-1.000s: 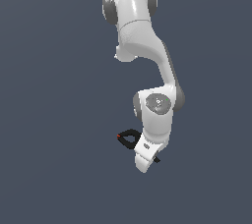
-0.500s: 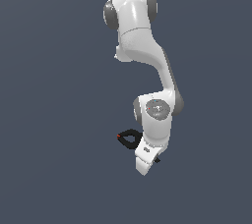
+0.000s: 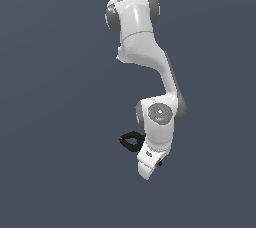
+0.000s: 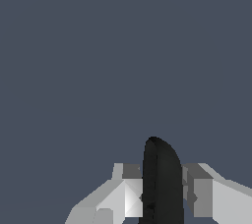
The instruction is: Pick up the object and move it to a goal position.
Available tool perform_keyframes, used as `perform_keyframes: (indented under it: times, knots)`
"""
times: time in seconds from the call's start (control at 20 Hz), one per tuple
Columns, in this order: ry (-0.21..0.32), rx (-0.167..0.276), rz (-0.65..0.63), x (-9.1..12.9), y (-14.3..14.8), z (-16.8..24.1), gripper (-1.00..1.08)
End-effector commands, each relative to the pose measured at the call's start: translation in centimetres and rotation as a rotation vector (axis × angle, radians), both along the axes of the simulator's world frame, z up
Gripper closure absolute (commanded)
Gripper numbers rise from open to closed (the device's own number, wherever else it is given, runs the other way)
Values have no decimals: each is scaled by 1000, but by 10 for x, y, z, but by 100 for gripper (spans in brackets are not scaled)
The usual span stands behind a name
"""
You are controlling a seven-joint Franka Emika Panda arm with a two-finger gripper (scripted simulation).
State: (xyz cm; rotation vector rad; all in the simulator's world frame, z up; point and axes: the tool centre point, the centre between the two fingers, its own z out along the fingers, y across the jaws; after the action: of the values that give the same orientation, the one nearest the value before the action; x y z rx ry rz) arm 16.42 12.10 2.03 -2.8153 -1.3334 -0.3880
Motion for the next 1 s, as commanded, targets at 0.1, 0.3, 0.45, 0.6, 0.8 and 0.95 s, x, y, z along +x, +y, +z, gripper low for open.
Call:
perform_keyframes:
  times: [0.1,0.3,0.45,0.6,0.8,0.95]
  knots:
    - [-1,0,0,0,0,1,108]
    - [0,0,0,0,0,0,108]
    - [0,0,0,0,1,2,108]
    - [0,0,0,-2,3,7,108]
    - [0,0,0,-7,7,20,108]
    - [0,-1,0,-12,12,34,108]
